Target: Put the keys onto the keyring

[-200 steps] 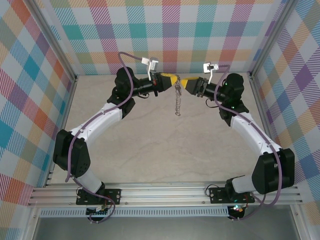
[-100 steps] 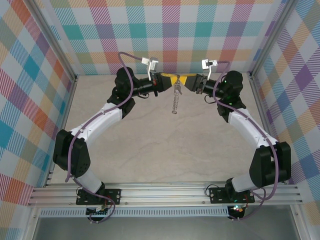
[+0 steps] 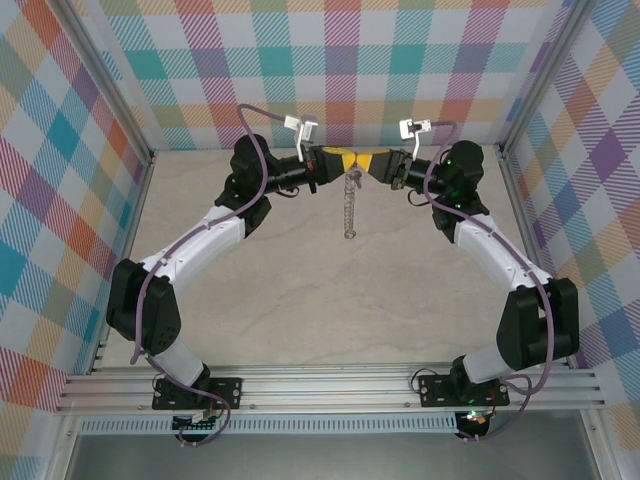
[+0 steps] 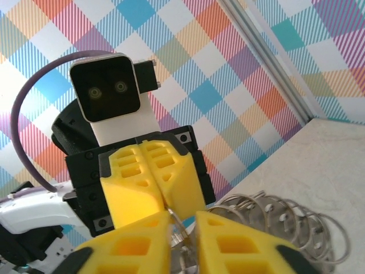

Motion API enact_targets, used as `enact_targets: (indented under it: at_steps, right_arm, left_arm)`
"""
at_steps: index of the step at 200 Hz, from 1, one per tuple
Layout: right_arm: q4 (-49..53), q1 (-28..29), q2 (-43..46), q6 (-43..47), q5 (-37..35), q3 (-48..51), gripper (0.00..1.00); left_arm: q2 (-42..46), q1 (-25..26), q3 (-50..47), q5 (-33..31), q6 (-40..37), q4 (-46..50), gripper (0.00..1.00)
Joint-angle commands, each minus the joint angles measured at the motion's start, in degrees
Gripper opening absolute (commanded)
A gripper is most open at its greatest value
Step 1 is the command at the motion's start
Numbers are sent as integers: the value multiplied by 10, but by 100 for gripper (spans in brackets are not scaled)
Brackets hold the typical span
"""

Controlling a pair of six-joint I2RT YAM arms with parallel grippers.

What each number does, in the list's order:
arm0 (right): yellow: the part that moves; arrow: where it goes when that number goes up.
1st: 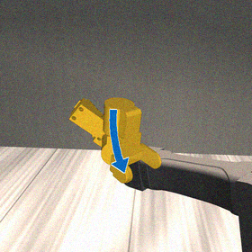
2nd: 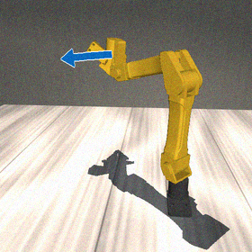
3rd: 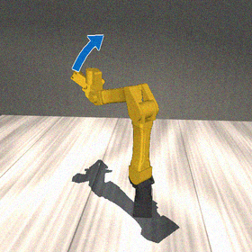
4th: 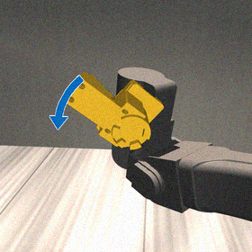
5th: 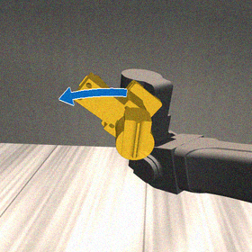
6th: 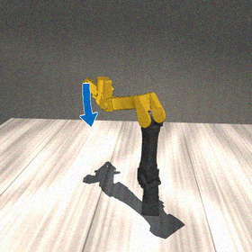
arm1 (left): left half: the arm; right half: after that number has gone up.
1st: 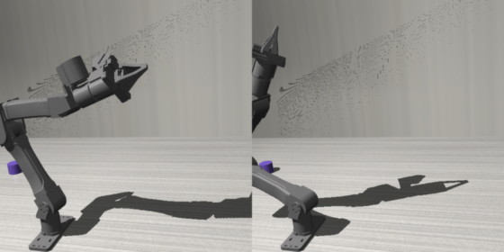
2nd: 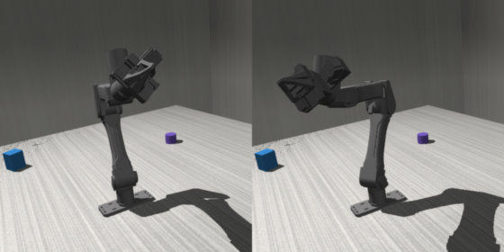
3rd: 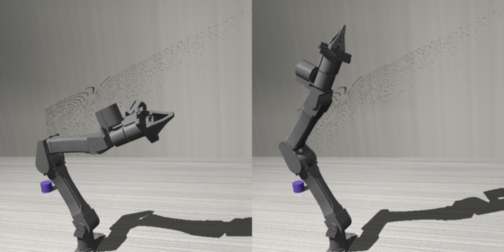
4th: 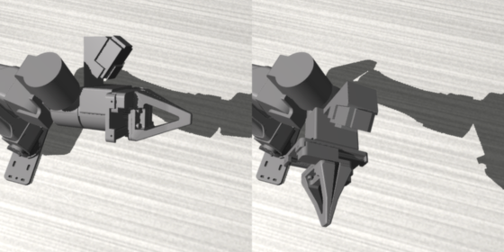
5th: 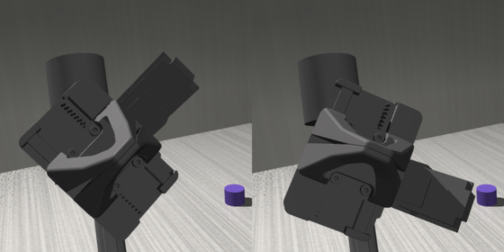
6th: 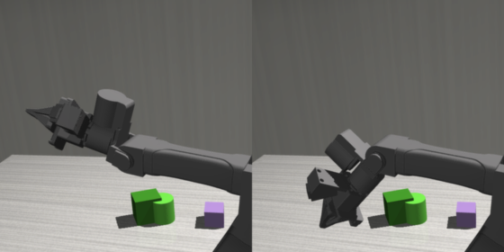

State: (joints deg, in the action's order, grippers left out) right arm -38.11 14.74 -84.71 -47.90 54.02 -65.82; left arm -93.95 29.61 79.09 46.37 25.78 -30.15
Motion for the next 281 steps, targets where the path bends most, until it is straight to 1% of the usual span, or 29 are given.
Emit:
enact_targets:
  at_steps: [1,12,32,49,57,79,98,104,115,133,148,174,197,231,281]
  right_arm:
    - [-21,4,2,3,12,-5,9]
    - [-20,4,2,4,12,-4,0]
    - [-6,5,5,12,8,-6,0]
    - [15,4,8,27,-5,-8,0]
    - [55,5,10,42,-16,-9,0]
    - [105,5,9,66,-25,-18,0]
    - [163,5,12,99,-33,-29,0]
    - [169,4,13,102,-33,-29,0]
    - [187,5,15,111,-33,-30,0]
    - [215,5,24,129,-39,-27,0]
    - [234,5,31,142,-46,-25,0]
    - [267,4,38,166,-48,-27,0]
    - [296,3,35,180,-45,-40,0]
    - [315,3,40,190,-44,-52,0]
    - [338,3,36,205,-41,-74,0]
  left_arm:
    - [7,7,8,7,2,-33,0]
    - [6,7,8,6,2,-33,0]
    - [6,7,8,5,0,-28,0]
    - [8,7,9,-1,-13,-3,0]
    - [9,7,10,-7,-24,14,0]
    - [8,7,18,-14,-52,64,0]
    - [4,6,37,-8,-72,106,8]
    - [4,6,42,-9,-77,118,11]
    - [5,6,48,-12,-81,133,13]
    - [11,5,54,-19,-86,159,20]
    - [16,5,64,-24,-97,191,24]
    - [22,5,91,-41,-129,276,25]
    - [29,1,103,-57,-141,326,26]
    - [35,-4,111,-71,-145,380,27]
    - [32,-7,127,-68,-161,445,29]
